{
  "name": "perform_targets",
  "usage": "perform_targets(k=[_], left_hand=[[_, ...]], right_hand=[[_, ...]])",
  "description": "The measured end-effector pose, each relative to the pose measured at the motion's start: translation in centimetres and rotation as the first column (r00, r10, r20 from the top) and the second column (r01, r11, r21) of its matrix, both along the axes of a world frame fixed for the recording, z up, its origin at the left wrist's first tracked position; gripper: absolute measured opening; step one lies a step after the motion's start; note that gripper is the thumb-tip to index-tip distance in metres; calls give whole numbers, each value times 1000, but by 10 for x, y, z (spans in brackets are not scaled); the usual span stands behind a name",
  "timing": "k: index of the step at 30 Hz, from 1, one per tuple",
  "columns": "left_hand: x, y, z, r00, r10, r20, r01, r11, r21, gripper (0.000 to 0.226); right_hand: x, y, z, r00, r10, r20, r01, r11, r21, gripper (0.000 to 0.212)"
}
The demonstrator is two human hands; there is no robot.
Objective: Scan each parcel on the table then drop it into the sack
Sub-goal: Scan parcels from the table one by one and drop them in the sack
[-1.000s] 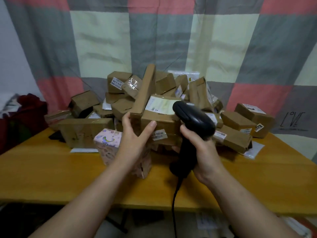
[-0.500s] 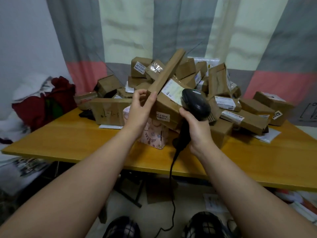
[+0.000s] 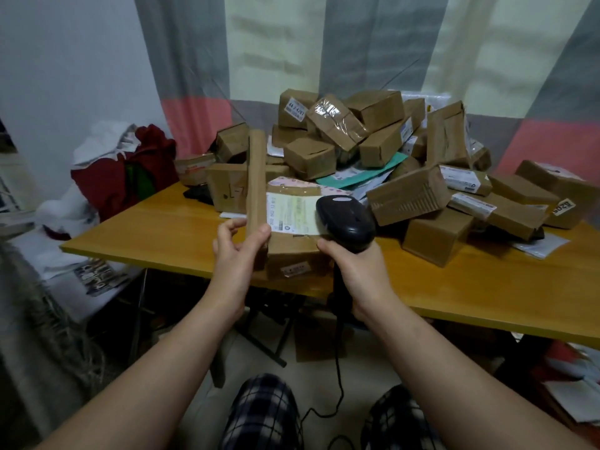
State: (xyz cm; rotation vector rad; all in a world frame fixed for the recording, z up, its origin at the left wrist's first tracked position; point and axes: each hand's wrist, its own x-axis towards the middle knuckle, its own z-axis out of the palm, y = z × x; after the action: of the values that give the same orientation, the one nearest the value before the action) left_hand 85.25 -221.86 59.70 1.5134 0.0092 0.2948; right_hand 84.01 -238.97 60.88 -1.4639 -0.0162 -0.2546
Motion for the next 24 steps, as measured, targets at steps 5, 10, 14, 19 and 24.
perform_targets(k=[5,10,14,19,24], left_hand=[[12,2,-10,981,154,-118,-114,951,289,54],[32,23,-3,927,372,-41,-274,750,602,53],[46,44,-6,908,399,-129,-194,672,715,56],[44,55,-9,937,336,-99,-166,673,720,42],[27,33,-7,992,128,-8,-86,712,697,48]], right_hand=[[13,12,-25,991,-95,-97,92,995,-36,44],[27,18,-32,985,-103,-137,104,995,1,49],[35,29,-33,991,-90,-102,86,995,-49,47],[43,34,-40,990,-111,-84,106,992,-64,50],[41,35,-43,974,-223,-34,220,972,-76,55]])
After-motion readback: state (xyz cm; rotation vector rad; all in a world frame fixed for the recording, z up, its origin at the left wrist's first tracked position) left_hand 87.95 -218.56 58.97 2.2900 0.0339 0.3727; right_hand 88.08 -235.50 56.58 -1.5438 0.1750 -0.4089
